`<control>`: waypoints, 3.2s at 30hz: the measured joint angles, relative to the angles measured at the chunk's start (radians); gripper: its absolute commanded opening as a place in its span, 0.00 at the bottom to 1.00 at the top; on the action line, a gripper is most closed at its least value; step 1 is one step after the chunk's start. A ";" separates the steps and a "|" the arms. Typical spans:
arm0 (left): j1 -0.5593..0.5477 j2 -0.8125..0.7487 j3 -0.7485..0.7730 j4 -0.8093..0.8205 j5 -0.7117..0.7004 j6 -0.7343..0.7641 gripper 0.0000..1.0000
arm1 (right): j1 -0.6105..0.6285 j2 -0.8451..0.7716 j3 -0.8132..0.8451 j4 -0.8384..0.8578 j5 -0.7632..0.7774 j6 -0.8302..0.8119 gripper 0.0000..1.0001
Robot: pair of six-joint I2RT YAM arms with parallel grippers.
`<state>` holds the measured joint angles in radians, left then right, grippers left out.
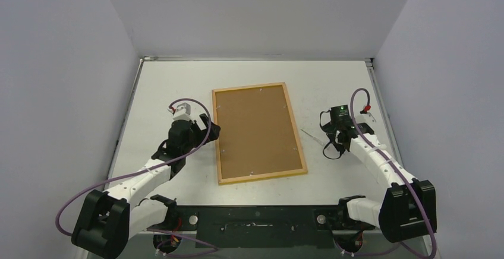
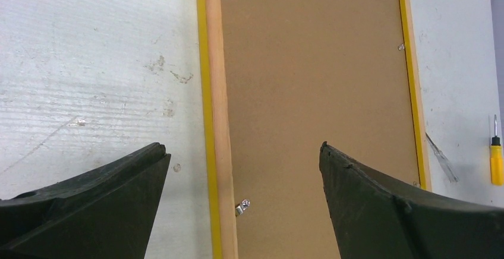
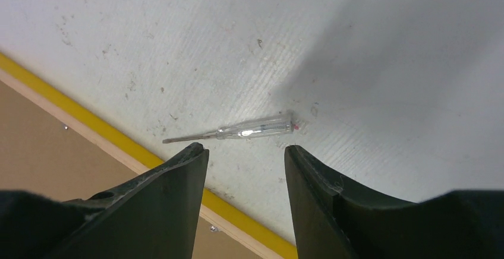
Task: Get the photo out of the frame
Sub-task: Pick up the screwdriver from the center of the board.
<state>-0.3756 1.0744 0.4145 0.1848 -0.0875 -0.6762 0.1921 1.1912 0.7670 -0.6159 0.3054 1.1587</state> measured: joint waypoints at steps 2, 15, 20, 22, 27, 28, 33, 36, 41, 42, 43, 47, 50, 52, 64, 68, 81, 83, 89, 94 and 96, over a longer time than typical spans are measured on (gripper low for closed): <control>-0.003 0.000 0.000 0.001 0.006 -0.001 0.98 | -0.002 0.014 0.000 -0.021 0.001 0.066 0.51; -0.013 -0.038 -0.013 0.002 0.019 -0.023 0.98 | -0.002 0.148 -0.001 -0.044 -0.010 0.376 0.51; -0.022 -0.039 -0.013 -0.002 0.005 -0.027 0.98 | -0.003 0.196 0.000 -0.061 -0.014 0.442 0.60; -0.023 -0.038 -0.013 -0.002 -0.001 -0.029 0.98 | -0.004 0.217 0.006 -0.069 -0.016 0.462 0.60; -0.023 -0.026 -0.013 -0.002 -0.002 -0.037 0.98 | -0.023 0.263 0.035 -0.083 -0.022 0.494 0.58; -0.023 -0.021 -0.013 -0.005 -0.002 -0.038 0.98 | -0.023 0.267 0.037 -0.082 -0.022 0.500 0.57; -0.023 -0.003 -0.013 -0.013 -0.002 -0.044 0.98 | -0.033 0.292 0.037 -0.077 -0.034 0.531 0.52; -0.023 -0.002 -0.013 -0.017 -0.002 -0.045 0.98 | -0.035 0.325 0.050 -0.079 -0.054 0.538 0.50; -0.023 -0.002 -0.011 -0.020 -0.002 -0.045 0.98 | -0.035 0.379 0.103 -0.084 -0.077 0.542 0.48; -0.023 -0.002 -0.011 -0.023 -0.002 -0.045 0.98 | -0.036 0.385 0.105 -0.081 -0.080 0.546 0.47; -0.023 -0.002 -0.010 -0.024 -0.002 -0.045 0.98 | -0.036 0.389 0.109 -0.082 -0.080 0.548 0.45; -0.023 -0.002 -0.010 -0.031 -0.006 -0.045 0.98 | -0.044 0.401 0.118 -0.077 -0.086 0.555 0.28; -0.023 -0.002 -0.010 -0.033 -0.008 -0.044 0.98 | -0.064 0.409 0.121 -0.072 -0.080 0.553 0.21; -0.023 -0.002 -0.010 -0.033 -0.010 -0.044 0.98 | -0.080 0.409 0.121 -0.071 -0.064 0.552 0.11; -0.023 -0.031 -0.013 0.017 0.052 0.001 0.98 | -0.114 0.310 0.194 0.035 0.101 0.216 0.05; -0.029 -0.045 -0.042 0.100 0.118 0.017 0.97 | -0.112 0.269 0.195 0.132 0.076 -0.017 0.05; -0.158 -0.010 -0.085 0.248 0.182 0.075 0.96 | -0.032 0.066 -0.043 0.681 -0.513 -0.416 0.05; -0.188 0.004 -0.085 0.261 0.183 0.089 0.97 | 0.018 0.066 -0.043 0.739 -0.558 -0.437 0.05; -0.279 0.025 -0.085 0.356 0.179 0.129 0.98 | 0.180 0.066 -0.063 0.893 -0.618 -0.459 0.05; -0.293 0.047 -0.111 0.483 0.191 0.140 0.90 | 0.269 0.088 -0.106 1.011 -0.634 -0.454 0.05; -0.296 0.057 -0.125 0.523 0.200 0.142 0.88 | 0.298 0.108 -0.115 1.046 -0.635 -0.448 0.06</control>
<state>-0.6716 1.1316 0.2897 0.7082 0.1123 -0.5346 0.4896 1.2987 0.6518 0.4301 -0.3298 0.7105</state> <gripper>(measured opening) 0.917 0.143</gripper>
